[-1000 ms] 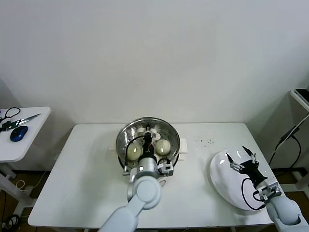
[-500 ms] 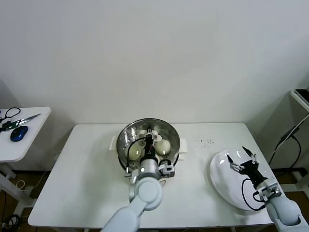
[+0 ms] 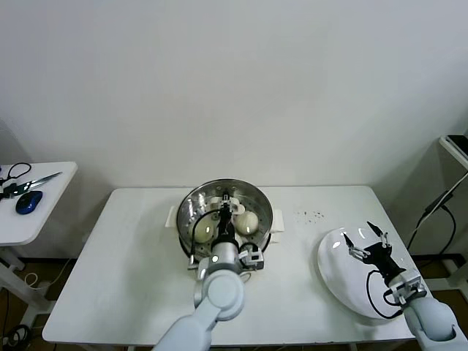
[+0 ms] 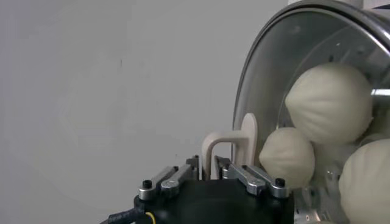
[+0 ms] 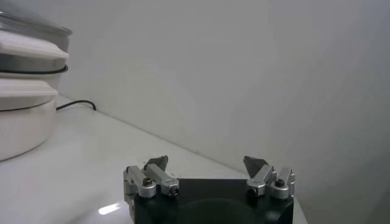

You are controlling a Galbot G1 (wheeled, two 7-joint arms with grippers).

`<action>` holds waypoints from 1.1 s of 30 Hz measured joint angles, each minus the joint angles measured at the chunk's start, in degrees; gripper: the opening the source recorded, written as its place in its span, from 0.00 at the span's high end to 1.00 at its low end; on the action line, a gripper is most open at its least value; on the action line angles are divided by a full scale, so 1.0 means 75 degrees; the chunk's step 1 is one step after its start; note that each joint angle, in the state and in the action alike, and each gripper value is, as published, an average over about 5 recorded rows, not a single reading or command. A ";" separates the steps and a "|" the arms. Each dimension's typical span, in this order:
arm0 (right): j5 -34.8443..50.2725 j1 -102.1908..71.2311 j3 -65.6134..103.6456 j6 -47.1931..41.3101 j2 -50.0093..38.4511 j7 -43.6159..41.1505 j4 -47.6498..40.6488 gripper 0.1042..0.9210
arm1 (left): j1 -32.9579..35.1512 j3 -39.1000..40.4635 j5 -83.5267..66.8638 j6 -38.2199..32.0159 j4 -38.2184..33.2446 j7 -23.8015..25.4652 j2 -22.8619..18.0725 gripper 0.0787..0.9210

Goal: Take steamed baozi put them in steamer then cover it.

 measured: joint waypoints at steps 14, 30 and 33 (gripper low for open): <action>0.0048 -0.0005 0.0002 -0.0488 -0.0041 0.0048 0.0194 0.12 | 0.0438 -0.0058 -0.0305 0.0003 -0.0994 0.0121 0.0459 0.31; 0.0207 -0.0151 0.0153 -0.0986 0.0063 0.0121 0.0596 0.12 | 0.1769 -0.1152 -0.1869 0.0007 -0.2736 -0.1046 0.1327 0.12; 0.0235 -0.0233 0.0210 -0.1035 0.0104 0.0127 0.0689 0.12 | 0.2220 -0.1749 -0.2702 0.0006 -0.2916 -0.1607 0.1360 0.12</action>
